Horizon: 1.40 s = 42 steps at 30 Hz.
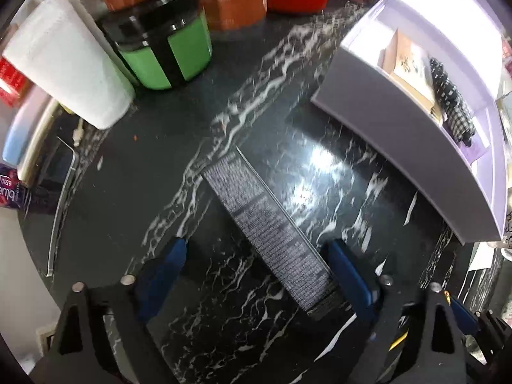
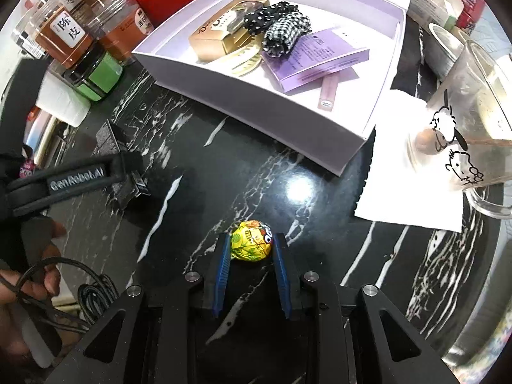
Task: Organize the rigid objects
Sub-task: 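Grasp the black printed box upright with the left gripper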
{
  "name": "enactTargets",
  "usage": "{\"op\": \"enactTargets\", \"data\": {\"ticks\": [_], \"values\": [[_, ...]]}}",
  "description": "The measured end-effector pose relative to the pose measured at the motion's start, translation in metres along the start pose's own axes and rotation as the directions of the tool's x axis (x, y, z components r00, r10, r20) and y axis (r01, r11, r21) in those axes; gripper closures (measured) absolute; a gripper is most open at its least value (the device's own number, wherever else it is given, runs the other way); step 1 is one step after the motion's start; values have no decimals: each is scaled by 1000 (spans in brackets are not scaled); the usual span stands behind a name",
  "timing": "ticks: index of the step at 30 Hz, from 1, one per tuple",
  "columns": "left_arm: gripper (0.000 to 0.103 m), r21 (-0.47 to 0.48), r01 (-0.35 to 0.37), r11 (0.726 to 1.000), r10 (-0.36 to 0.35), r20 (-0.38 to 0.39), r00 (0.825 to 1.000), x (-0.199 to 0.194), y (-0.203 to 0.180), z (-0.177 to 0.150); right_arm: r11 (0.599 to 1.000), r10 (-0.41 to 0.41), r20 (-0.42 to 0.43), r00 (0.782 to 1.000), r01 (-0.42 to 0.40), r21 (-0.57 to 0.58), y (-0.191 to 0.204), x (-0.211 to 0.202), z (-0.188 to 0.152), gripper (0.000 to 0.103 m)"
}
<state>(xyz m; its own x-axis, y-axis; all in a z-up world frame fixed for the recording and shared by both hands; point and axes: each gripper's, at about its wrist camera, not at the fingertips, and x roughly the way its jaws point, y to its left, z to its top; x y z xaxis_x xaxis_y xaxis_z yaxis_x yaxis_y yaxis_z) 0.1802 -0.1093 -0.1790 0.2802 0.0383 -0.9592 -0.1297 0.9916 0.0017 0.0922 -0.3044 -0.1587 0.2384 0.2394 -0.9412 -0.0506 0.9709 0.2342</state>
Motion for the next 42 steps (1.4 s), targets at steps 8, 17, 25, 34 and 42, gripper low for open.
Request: {"op": "enactTargets", "data": {"ticks": [8, 17, 25, 34, 42], "values": [[78, 89, 25, 996, -29, 49, 998, -12, -11, -12, 1000, 15, 10, 1000, -14, -16, -3, -1, -3, 76], [78, 117, 38, 992, -41, 24, 999, -17, -7, -37, 997, 42, 10, 999, -42, -68, 6, -2, -5, 76], [78, 194, 80, 978, -75, -28, 997, -22, 12, -65, 984, 81, -3, 997, -81, -160, 32, 5, -10, 76], [78, 174, 87, 981, -85, -18, 996, -22, 47, -86, 970, 79, -34, 996, -85, -230, 51, 12, -18, 76], [78, 179, 111, 978, -112, -5, 994, -54, 52, -85, 970, 73, -33, 997, -78, -229, 58, 9, -18, 76]]}}
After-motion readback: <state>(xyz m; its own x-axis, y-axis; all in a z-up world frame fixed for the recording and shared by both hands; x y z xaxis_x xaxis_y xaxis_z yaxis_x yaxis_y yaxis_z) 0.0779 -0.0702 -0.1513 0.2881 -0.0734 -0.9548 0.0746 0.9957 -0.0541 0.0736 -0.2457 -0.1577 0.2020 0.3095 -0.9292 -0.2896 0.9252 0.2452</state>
